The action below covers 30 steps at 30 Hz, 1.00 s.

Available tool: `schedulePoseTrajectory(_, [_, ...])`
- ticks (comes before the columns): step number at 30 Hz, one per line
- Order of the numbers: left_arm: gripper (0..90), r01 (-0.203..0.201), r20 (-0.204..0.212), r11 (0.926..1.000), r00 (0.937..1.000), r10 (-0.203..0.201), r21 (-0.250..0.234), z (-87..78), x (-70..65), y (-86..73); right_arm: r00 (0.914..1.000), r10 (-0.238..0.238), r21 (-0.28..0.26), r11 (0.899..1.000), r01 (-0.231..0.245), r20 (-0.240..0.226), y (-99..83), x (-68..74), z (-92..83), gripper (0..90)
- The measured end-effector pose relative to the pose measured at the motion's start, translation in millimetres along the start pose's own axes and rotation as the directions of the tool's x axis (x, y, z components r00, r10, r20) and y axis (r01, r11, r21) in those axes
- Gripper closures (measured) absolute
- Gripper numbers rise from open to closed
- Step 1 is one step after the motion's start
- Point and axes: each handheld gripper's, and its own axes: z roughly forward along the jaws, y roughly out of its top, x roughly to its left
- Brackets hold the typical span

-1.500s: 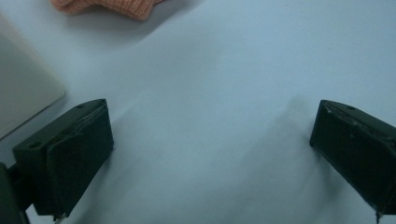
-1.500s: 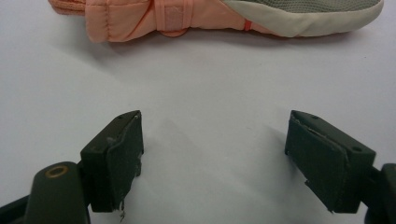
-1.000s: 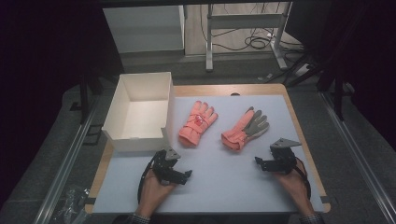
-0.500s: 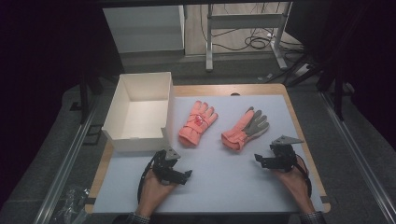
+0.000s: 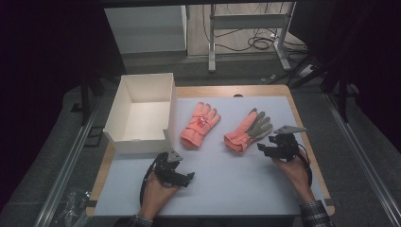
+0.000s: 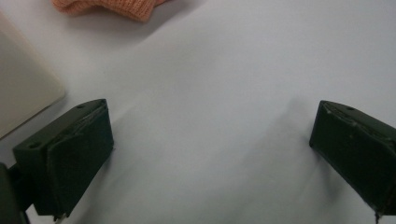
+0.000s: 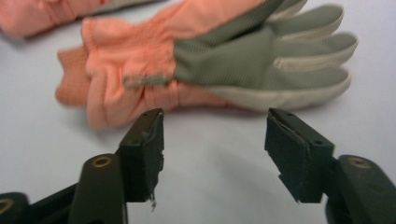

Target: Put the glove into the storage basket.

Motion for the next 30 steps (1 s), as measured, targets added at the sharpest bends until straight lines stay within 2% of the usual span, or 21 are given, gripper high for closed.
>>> schedulePoseTrajectory(8, [0.0, 0.001, 0.001, 1.0, 1.0, -0.001, -0.001, 0.0, 0.0, 0.0, 0.9997, 0.012, -0.015, 1.0, -0.012, 0.022, 27.7, -2.9, 15.2, 44.1])
schedulePoseTrajectory(9, [0.0, 0.001, 0.0, 1.0, 1.0, -0.001, -0.001, 0.0, 0.0, -0.1, 0.9993, 0.027, -0.019, 0.999, -0.027, 0.024, 33.3, -5.8, 20.8, 44.1])
schedulePoseTrajectory(14, [0.0, 0.003, 0.0, 1.0, 1.0, -0.003, -0.003, 0.2, -0.1, -0.1, 0.9984, 0.044, -0.023, 0.999, -0.043, 0.036, 41.9, -7.8, 31.5, 43.7])
schedulePoseTrajectory(17, [0.0, 0.003, 0.0, 1.0, 1.0, -0.003, -0.003, 0.1, -0.1, -0.1, 0.9968, 0.064, 0.004, 0.998, -0.064, 0.048, 43.4, -11.1, 45.5, 43.3])
schedulePoseTrajectory(22, [0.0, 0.003, 0.0, 1.0, 1.0, -0.003, -0.003, 0.2, -0.2, -0.1, 0.9957, 0.079, 0.037, 0.996, -0.081, 0.049, 38.7, -14.1, 56.4, 43.4])
schedulePoseTrajectory(26, [0.0, 0.0, 0.0, 1.0, 1.0, 0.0, -0.001, 0.0, -0.1, -0.1, 0.9953, 0.074, 0.054, 0.996, -0.077, 0.063, 36.6, -11.3, 62.7, 50.7])
schedulePoseTrajectory(28, [0.0, 0.0, 0.0, 1.0, 1.0, 0.0, -0.001, 0.0, -0.1, -0.1, 0.9938, 0.059, 0.062, 0.996, -0.065, 0.095, 37.2, -7.0, 65.6, 63.3])
schedulePoseTrajectory(29, [0.0, 0.0, 0.0, 1.0, 1.0, 0.0, -0.001, 0.0, -0.1, -0.1, 0.9938, 0.059, 0.062, 0.996, -0.065, 0.095, 37.2, -7.0, 65.6, 63.3])
schedulePoseTrajectory(30, [0.0, 0.0, 0.0, 1.0, 1.0, 0.0, -0.001, 0.0, -0.1, -0.1, 0.993, 0.057, 0.066, 0.996, -0.064, 0.103, 37.7, -6.1, 66.0, 69.2])
